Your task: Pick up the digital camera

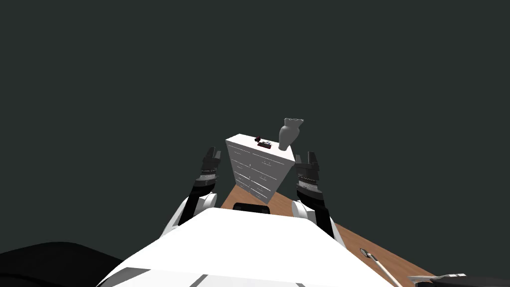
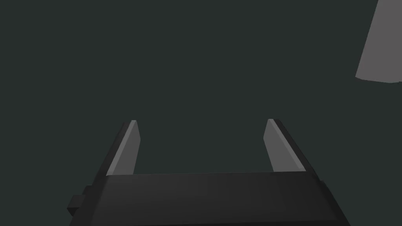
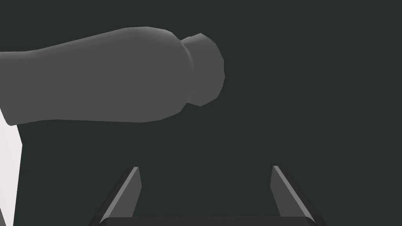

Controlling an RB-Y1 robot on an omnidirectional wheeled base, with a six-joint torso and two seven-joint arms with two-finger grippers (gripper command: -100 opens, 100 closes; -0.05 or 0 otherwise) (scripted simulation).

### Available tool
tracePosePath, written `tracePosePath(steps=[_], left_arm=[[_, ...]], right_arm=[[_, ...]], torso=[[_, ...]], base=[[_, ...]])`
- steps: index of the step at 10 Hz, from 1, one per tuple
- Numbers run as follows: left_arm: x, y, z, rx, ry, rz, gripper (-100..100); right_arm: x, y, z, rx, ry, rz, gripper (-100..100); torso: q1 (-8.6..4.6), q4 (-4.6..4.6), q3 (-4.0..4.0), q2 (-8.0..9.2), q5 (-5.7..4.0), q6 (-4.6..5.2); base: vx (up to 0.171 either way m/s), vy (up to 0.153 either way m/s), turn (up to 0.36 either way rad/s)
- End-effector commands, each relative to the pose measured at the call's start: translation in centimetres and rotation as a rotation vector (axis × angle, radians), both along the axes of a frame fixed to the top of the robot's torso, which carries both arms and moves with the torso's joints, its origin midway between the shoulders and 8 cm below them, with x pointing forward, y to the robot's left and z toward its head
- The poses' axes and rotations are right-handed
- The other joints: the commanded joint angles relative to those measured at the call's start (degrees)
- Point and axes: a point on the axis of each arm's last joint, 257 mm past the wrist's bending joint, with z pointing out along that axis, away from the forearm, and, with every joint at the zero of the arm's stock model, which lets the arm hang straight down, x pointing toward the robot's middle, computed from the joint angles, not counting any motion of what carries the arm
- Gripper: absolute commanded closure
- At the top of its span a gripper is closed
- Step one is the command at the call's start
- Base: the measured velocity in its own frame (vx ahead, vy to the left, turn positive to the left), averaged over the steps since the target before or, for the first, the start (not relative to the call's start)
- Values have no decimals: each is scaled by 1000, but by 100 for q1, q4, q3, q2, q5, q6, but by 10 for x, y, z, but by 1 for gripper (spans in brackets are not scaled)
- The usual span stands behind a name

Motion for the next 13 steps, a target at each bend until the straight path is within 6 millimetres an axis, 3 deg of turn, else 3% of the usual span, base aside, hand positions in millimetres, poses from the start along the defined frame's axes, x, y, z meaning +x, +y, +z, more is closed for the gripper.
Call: tracePosePath(steps=[1, 13], left_arm=[[12, -4, 3, -9, 6, -34, -100], [97, -32, 18, -119, 96, -220, -100]], right_arm=[[0, 0, 0, 0, 0, 0, 0], [0, 0, 0, 0, 0, 0, 0]], torso=[[0, 0, 0, 0, 0, 0], [17, -1, -2, -3, 4, 1]], base=[[7, 28, -64], [-2, 44, -61]])
